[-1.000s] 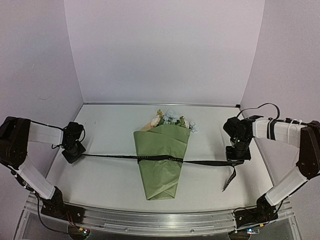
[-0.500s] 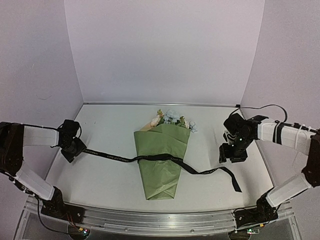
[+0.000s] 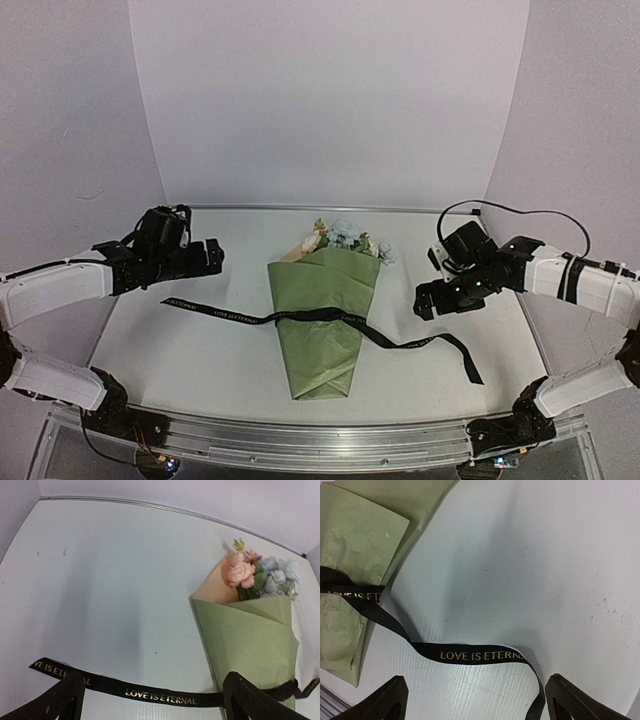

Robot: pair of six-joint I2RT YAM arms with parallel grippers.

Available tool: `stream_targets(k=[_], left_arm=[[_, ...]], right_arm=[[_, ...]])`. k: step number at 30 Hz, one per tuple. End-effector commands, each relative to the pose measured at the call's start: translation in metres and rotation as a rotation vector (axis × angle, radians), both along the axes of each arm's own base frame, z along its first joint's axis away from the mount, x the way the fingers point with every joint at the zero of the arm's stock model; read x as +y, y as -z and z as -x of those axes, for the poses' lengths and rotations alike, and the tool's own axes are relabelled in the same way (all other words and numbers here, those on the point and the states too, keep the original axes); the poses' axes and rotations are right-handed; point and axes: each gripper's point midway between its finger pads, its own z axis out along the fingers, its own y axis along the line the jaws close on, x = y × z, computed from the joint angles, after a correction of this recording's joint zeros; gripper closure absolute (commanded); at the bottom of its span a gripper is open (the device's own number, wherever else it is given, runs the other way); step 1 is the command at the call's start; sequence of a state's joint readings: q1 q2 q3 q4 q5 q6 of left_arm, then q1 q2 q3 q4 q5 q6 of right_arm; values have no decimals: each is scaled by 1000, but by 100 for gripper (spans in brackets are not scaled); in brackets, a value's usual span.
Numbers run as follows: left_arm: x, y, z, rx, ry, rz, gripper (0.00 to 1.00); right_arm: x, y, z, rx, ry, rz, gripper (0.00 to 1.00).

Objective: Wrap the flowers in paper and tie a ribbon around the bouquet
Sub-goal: Cross the ribbon over the folded bouquet, then tie the ribbon around the folded bouquet.

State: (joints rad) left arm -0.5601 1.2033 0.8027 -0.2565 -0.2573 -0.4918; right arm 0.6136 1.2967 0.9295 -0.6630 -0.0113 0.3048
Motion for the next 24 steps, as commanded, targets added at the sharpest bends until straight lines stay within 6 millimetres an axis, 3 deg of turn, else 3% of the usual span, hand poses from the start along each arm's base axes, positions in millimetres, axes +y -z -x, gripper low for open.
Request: stream_targets(k=[1, 5, 10, 14, 24], left_arm=[[-41, -35, -4, -143, 248, -8, 0], [-86, -34, 21, -268, 551, -53, 0], [-118, 18, 44, -254, 868, -233, 0], [-121, 56, 49, -206, 970, -352, 4], [-123, 115, 57, -110, 1114, -578, 14]], right_arm=[[12, -14, -14, -50, 14, -60, 2], [35, -10, -3, -6, -168, -108, 2], [62, 8, -4, -25, -300, -135, 5], [70, 20, 2, -45, -389, -113, 8], [75, 39, 5, -146, -540, -95, 7]])
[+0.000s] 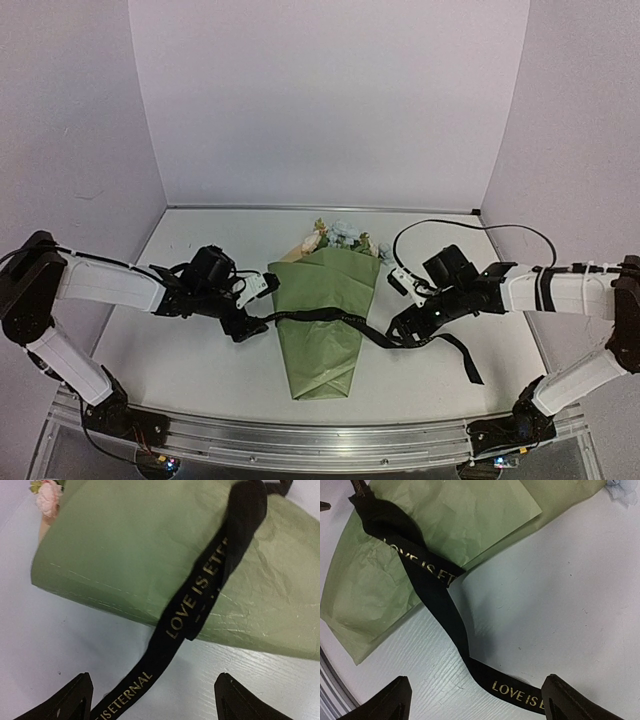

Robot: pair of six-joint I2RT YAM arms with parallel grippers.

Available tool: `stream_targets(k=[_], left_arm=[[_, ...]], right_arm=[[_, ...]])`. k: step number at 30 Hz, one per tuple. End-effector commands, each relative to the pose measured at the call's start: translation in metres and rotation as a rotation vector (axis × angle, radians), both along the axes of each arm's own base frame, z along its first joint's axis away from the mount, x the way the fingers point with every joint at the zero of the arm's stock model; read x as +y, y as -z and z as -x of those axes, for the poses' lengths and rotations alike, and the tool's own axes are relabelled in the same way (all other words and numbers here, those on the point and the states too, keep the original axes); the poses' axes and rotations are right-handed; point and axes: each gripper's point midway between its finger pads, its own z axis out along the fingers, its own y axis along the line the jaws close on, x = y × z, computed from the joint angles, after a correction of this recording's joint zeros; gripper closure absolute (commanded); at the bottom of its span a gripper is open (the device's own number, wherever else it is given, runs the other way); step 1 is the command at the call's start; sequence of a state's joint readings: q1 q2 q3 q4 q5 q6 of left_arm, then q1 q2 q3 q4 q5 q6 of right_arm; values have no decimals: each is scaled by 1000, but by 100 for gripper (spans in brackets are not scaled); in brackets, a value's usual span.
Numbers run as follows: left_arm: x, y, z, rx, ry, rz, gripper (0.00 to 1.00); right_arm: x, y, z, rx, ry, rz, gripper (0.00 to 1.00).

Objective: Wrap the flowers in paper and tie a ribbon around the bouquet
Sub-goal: Tie the ribbon around the folded bouquet.

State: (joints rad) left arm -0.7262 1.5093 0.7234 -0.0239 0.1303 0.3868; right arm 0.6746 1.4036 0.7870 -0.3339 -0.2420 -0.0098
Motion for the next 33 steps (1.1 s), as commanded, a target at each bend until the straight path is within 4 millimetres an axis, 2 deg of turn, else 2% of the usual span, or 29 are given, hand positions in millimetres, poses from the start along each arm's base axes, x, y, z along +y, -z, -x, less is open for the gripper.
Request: stream_targets(k=[1, 7, 10, 15, 20, 25, 33], left_arm=[[-6, 14, 0, -61, 105, -115, 14], [-10, 30, -14, -119, 137, -199, 20], [-16, 27, -25, -178, 134, -185, 21], [-22, 28, -29, -191, 148, -177, 27], [-27, 34, -27, -175, 172, -178, 40], [-29, 41, -28, -152, 168, -188, 55], [-29, 34, -31, -110, 82, -158, 88]], right_arm=[[11, -5, -8, -102, -96, -26, 7], [10, -1, -5, -110, -125, -15, 6], [10, 2, -1, -105, -144, -14, 6], [10, 14, -1, -103, -190, 21, 5], [19, 24, -8, -95, -233, 41, 5], [36, 33, -13, -82, -274, 36, 5], [52, 50, -12, -93, -335, 88, 9]])
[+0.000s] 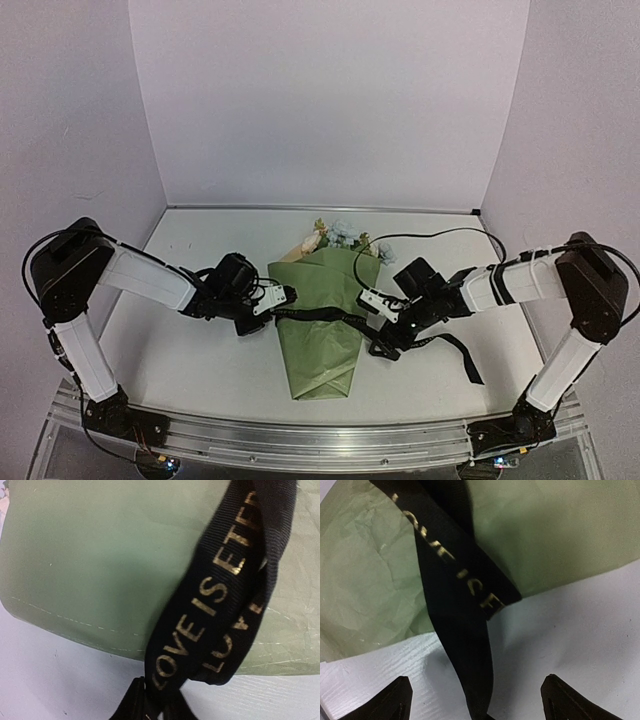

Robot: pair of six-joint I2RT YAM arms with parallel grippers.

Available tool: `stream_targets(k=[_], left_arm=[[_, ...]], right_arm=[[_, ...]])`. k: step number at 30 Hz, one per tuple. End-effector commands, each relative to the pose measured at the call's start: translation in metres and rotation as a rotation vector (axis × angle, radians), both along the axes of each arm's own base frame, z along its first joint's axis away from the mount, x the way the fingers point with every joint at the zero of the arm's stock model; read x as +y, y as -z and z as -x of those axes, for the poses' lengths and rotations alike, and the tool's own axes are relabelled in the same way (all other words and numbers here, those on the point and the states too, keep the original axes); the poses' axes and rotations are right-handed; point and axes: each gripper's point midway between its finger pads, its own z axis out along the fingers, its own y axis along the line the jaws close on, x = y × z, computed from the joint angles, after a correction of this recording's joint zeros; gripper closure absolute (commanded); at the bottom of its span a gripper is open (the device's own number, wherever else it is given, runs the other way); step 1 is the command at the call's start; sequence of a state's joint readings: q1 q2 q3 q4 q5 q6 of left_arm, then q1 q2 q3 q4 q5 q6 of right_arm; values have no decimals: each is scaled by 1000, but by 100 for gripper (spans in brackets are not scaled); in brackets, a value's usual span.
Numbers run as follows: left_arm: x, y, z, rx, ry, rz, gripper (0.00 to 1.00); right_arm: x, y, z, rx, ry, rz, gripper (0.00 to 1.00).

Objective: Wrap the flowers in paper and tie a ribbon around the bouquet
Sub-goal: Tie the ribbon around the folded bouquet.

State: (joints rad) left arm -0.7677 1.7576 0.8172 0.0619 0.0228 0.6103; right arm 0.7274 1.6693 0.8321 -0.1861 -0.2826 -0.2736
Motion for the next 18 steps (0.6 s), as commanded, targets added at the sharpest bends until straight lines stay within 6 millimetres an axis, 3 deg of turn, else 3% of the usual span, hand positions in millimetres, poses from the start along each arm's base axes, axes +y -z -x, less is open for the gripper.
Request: stream_targets(k=[1, 5, 10, 18], left_arm=[[-10, -16, -8, 15, -74, 58, 91], [-9, -22, -8, 15, -179, 72, 99], [-14, -30, -3, 63, -322, 131, 100], [9, -40, -10, 110, -656, 271, 100]], right_arm=[[16, -3, -7, -54, -39, -2, 10], [14, 4, -7, -62, -31, 12, 20], [14, 6, -5, -46, 4, 4, 35], [16, -7, -10, -43, 65, -1, 93]])
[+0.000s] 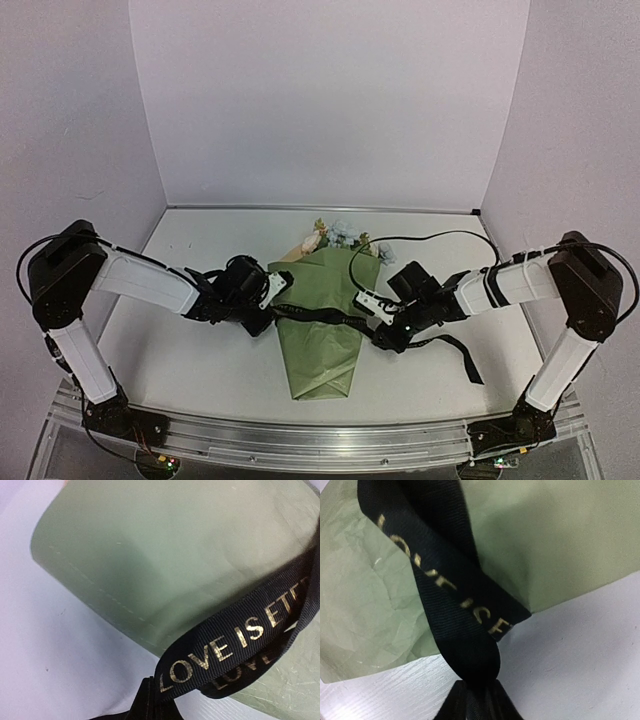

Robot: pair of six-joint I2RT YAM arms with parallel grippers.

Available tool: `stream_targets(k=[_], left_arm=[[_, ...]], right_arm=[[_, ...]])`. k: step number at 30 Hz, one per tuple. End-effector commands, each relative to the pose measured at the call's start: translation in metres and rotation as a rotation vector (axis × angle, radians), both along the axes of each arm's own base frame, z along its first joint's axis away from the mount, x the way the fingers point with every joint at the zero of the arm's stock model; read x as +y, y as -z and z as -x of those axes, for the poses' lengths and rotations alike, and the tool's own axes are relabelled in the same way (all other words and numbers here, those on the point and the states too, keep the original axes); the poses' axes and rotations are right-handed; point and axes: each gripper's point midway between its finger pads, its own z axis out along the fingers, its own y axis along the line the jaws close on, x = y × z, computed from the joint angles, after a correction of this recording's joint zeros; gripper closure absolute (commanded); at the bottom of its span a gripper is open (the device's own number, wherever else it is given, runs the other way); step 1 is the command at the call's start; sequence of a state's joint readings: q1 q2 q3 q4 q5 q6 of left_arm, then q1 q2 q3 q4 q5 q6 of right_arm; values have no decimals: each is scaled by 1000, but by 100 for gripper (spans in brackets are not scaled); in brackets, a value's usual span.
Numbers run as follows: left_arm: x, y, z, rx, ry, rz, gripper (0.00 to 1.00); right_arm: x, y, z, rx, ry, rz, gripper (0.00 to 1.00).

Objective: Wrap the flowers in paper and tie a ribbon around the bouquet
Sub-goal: Tie the ribbon around the folded bouquet.

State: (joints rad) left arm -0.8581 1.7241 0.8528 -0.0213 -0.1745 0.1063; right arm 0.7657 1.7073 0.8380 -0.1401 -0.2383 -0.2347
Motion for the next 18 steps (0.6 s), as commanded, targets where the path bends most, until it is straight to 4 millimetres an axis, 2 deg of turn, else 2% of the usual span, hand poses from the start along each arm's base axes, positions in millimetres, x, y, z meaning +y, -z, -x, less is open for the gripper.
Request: stream_targets(k=[1, 6, 12, 15, 18], left_arm=[[13, -25, -13, 3, -267, 135, 100], [18, -21, -8, 79, -404, 227, 100], [22, -8, 7, 213, -535, 312, 100], [26, 0, 13, 287, -600, 336, 100], [49, 5, 10, 345, -717, 362, 100]], right_arm=[[5, -18, -12, -28, 64, -6, 98], [1, -30, -26, -28, 170, 34, 100], [-8, -31, -41, 2, 368, 73, 100], [-20, -30, -50, -17, 514, 97, 100], [-46, -30, -60, -93, 672, 150, 100]])
